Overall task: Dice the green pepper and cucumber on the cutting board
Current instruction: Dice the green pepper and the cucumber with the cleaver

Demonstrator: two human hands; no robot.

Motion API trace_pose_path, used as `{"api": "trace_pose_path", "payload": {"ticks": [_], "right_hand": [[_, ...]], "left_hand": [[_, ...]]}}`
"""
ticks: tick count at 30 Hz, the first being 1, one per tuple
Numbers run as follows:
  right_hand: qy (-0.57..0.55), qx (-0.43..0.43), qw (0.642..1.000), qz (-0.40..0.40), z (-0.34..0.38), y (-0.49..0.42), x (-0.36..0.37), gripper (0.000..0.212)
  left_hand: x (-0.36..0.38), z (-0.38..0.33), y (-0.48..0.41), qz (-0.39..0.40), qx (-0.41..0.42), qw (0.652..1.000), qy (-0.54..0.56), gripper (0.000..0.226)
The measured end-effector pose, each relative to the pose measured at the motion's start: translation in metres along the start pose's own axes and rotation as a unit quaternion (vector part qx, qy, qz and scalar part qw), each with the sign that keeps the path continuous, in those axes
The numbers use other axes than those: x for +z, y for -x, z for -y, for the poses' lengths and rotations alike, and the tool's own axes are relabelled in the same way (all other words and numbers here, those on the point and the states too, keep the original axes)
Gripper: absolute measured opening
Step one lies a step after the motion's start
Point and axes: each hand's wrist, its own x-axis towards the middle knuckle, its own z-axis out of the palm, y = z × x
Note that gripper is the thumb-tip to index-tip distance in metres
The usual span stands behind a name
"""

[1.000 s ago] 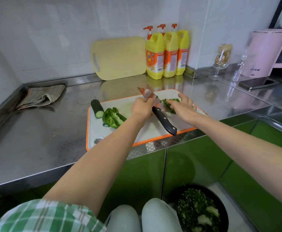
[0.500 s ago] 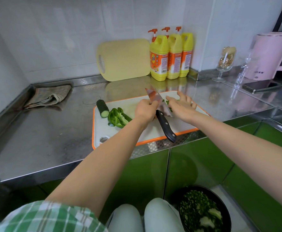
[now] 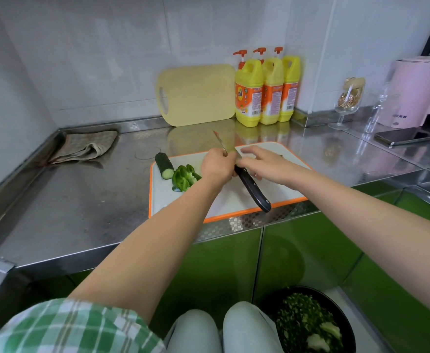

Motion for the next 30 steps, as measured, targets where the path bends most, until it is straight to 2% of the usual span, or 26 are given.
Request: {"api": "trace_pose_path", "payload": {"ticks": [1, 3, 6, 9, 11, 14, 17, 20, 26, 30], "right_hand": [[-0.004, -0.004, 0.999, 0.042, 0.006, 0.005, 0.0, 0.038], [0.041, -0.035, 0.996, 0.064, 0.017, 0.015, 0.002, 0.032], [0.093, -0.078, 0.993, 0.014, 0.031, 0.022, 0.011, 0.025], [0.052, -0.023, 0.998, -0.003, 0.038, 0.021, 0.017, 0.019], [-0.018, 0.024, 0.999, 0.011, 0.04, 0.02, 0.016, 0.013], [-0.07, 0.058, 0.996, 0.012, 0.037, 0.024, 0.011, 0.012], [-0.041, 0.083, 0.996, 0.018, 0.033, 0.028, 0.012, 0.017], [0.038, 0.106, 0.993, 0.032, 0.034, 0.031, 0.014, 0.024], [0.198, 0.108, 0.974, -0.008, 0.034, 0.029, 0.024, 0.034], [0.21, 0.127, 0.969, -0.023, 0.028, 0.022, 0.023, 0.021]], "left_hand": [[-0.003, -0.001, 0.0, -0.008, 0.002, 1.0, -0.012, 0.037], [-0.01, -0.003, 0.002, -0.027, 0.006, 0.999, -0.024, 0.038], [-0.019, -0.005, 0.008, -0.035, 0.01, 0.999, 0.004, 0.035], [-0.029, -0.005, 0.014, -0.005, 0.016, 1.0, 0.001, 0.027], [-0.041, -0.002, 0.016, -0.021, 0.042, 0.995, -0.086, 0.029], [-0.064, 0.013, 0.022, -0.061, 0.089, 0.952, -0.287, 0.035], [-0.081, 0.033, 0.032, -0.023, 0.094, 0.902, -0.421, 0.06], [-0.083, 0.048, 0.042, 0.008, 0.107, 0.866, -0.487, 0.075], [-0.077, 0.058, 0.04, -0.008, 0.124, 0.901, -0.415, 0.058], [-0.069, 0.057, 0.034, -0.001, 0.146, 0.926, -0.347, 0.048]]}}
